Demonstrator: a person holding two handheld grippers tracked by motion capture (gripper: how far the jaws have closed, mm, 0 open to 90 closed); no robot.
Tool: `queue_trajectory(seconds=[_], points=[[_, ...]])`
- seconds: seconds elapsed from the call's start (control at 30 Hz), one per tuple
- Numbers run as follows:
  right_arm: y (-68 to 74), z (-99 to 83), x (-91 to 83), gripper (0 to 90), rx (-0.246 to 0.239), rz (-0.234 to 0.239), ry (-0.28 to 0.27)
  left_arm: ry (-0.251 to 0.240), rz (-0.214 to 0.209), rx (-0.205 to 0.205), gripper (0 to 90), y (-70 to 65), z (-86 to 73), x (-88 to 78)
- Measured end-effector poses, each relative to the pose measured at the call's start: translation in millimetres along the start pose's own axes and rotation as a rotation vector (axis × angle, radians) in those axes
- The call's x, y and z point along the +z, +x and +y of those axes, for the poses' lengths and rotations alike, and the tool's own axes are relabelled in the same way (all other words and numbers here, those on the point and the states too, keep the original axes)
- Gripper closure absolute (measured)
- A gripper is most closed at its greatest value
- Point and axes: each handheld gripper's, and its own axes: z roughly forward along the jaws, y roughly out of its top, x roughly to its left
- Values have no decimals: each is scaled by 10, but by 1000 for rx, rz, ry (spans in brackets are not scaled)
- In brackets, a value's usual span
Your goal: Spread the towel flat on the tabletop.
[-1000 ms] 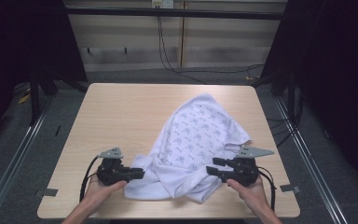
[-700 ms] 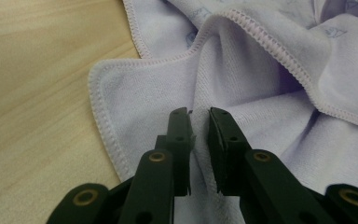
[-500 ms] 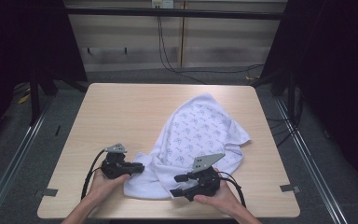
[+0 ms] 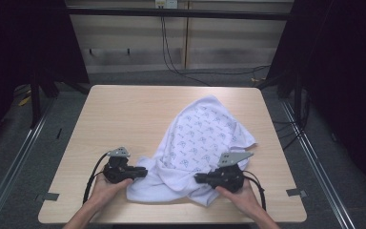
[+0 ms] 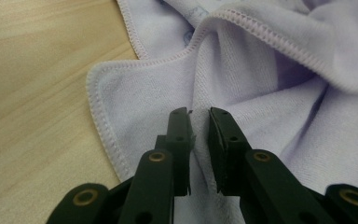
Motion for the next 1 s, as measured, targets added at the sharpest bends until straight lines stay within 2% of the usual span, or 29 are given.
queue_trajectory(seconds=[0.07,0.13,0.2,0.23,0.27,0.3,0.33,0.37,0.4,0.43,0.47,0.53,0.6,0.7,0.77,0.83,0.9,1.0], points=[[-166,19,-144,873,36,-81,-50,4,5,8,788,-10,-17,-17],[-342,3,-283,873,49,-165,-55,6,4,12,788,-18,-36,-38],[-505,-67,-406,873,91,-227,-66,18,-1,12,787,-45,-59,-65],[-505,-67,-406,873,91,-227,-66,18,-1,12,786,-45,-59,-65],[-567,-120,-455,873,116,-237,-80,28,-23,10,786,-63,-78,-78],[-603,-176,-489,873,133,-254,-85,31,-48,5,782,-93,-103,-86],[-624,-229,-507,873,145,-261,-84,44,-92,7,769,-131,-132,-86],[-630,-272,-511,873,148,-270,-66,57,-114,19,756,-168,-137,-84],[-626,-284,-509,872,140,-284,-52,62,-104,30,748,-202,-133,-88],[-628,-286,-512,872,139,-289,-50,61,-110,34,725,-227,-118,-105],[-636,-287,-520,872,155,-282,-58,37,-130,34,700,-227,-100,-136],[-651,-285,-525,871,158,-284,-64,-21,-92,39,701,-183,-50,-234],[-670,-289,-509,871,156,-281,-59,-67,-19,-10,703,-56,-32,-305],[-698,-290,-490,870,157,-280,-53,-57,59,-36,688,130,-46,-293],[-715,-289,-484,869,164,-280,-49,-37,69,-34,627,176,-44,-245],[-729,-284,-487,869,168,-282,-51,-22,40,-39,559,144,-34,-201],[-737,-281,-487,868,169,-283,-53,0,74,1,576,68,-23,-152],[-740,-280,-485,868,167,-284,-49,22,52,12,639,41,-21,-117]])
